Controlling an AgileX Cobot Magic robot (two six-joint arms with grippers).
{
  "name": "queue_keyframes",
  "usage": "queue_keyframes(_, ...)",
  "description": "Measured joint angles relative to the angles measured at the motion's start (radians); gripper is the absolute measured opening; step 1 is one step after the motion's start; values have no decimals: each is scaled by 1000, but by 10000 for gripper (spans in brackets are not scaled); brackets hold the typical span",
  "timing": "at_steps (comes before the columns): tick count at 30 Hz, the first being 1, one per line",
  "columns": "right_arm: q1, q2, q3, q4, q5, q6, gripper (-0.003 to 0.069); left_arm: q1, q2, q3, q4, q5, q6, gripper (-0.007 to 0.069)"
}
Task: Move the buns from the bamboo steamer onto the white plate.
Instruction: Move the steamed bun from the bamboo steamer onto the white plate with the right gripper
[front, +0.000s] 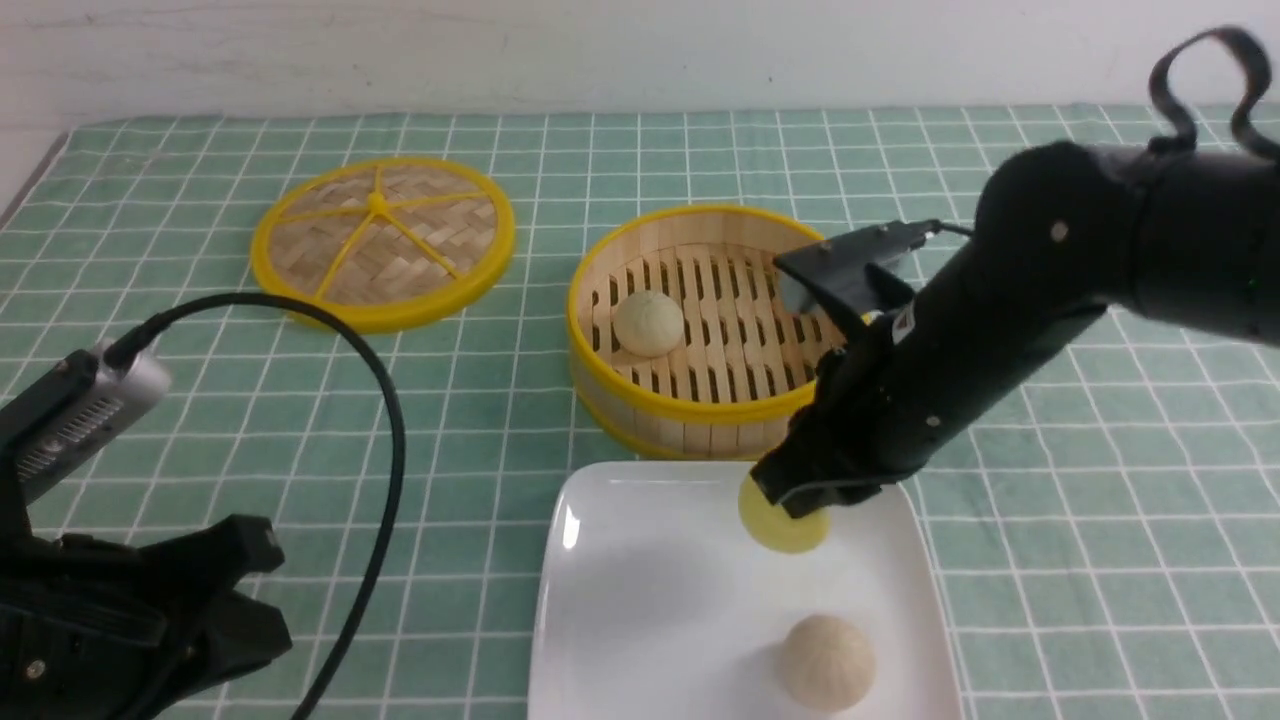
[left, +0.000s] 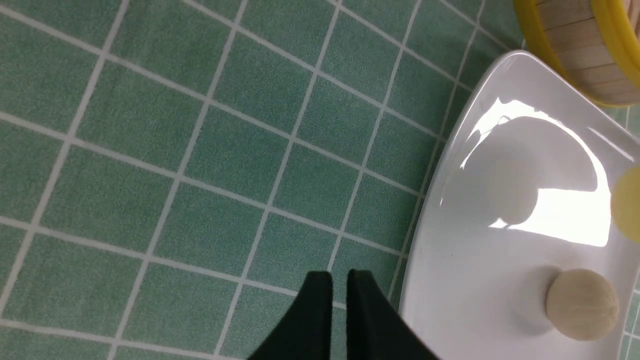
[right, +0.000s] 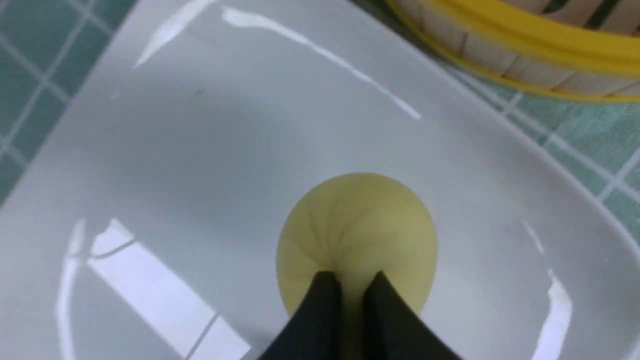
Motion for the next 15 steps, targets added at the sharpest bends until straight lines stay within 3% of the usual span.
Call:
queue_keyframes(8,0,69,44,-5,-91,0,376,0,0,0,-1,-21,0,88)
queue_keyframes(15,-27,-44,44,-5,-36,0,440,0,0,0,-1,-40,0,91)
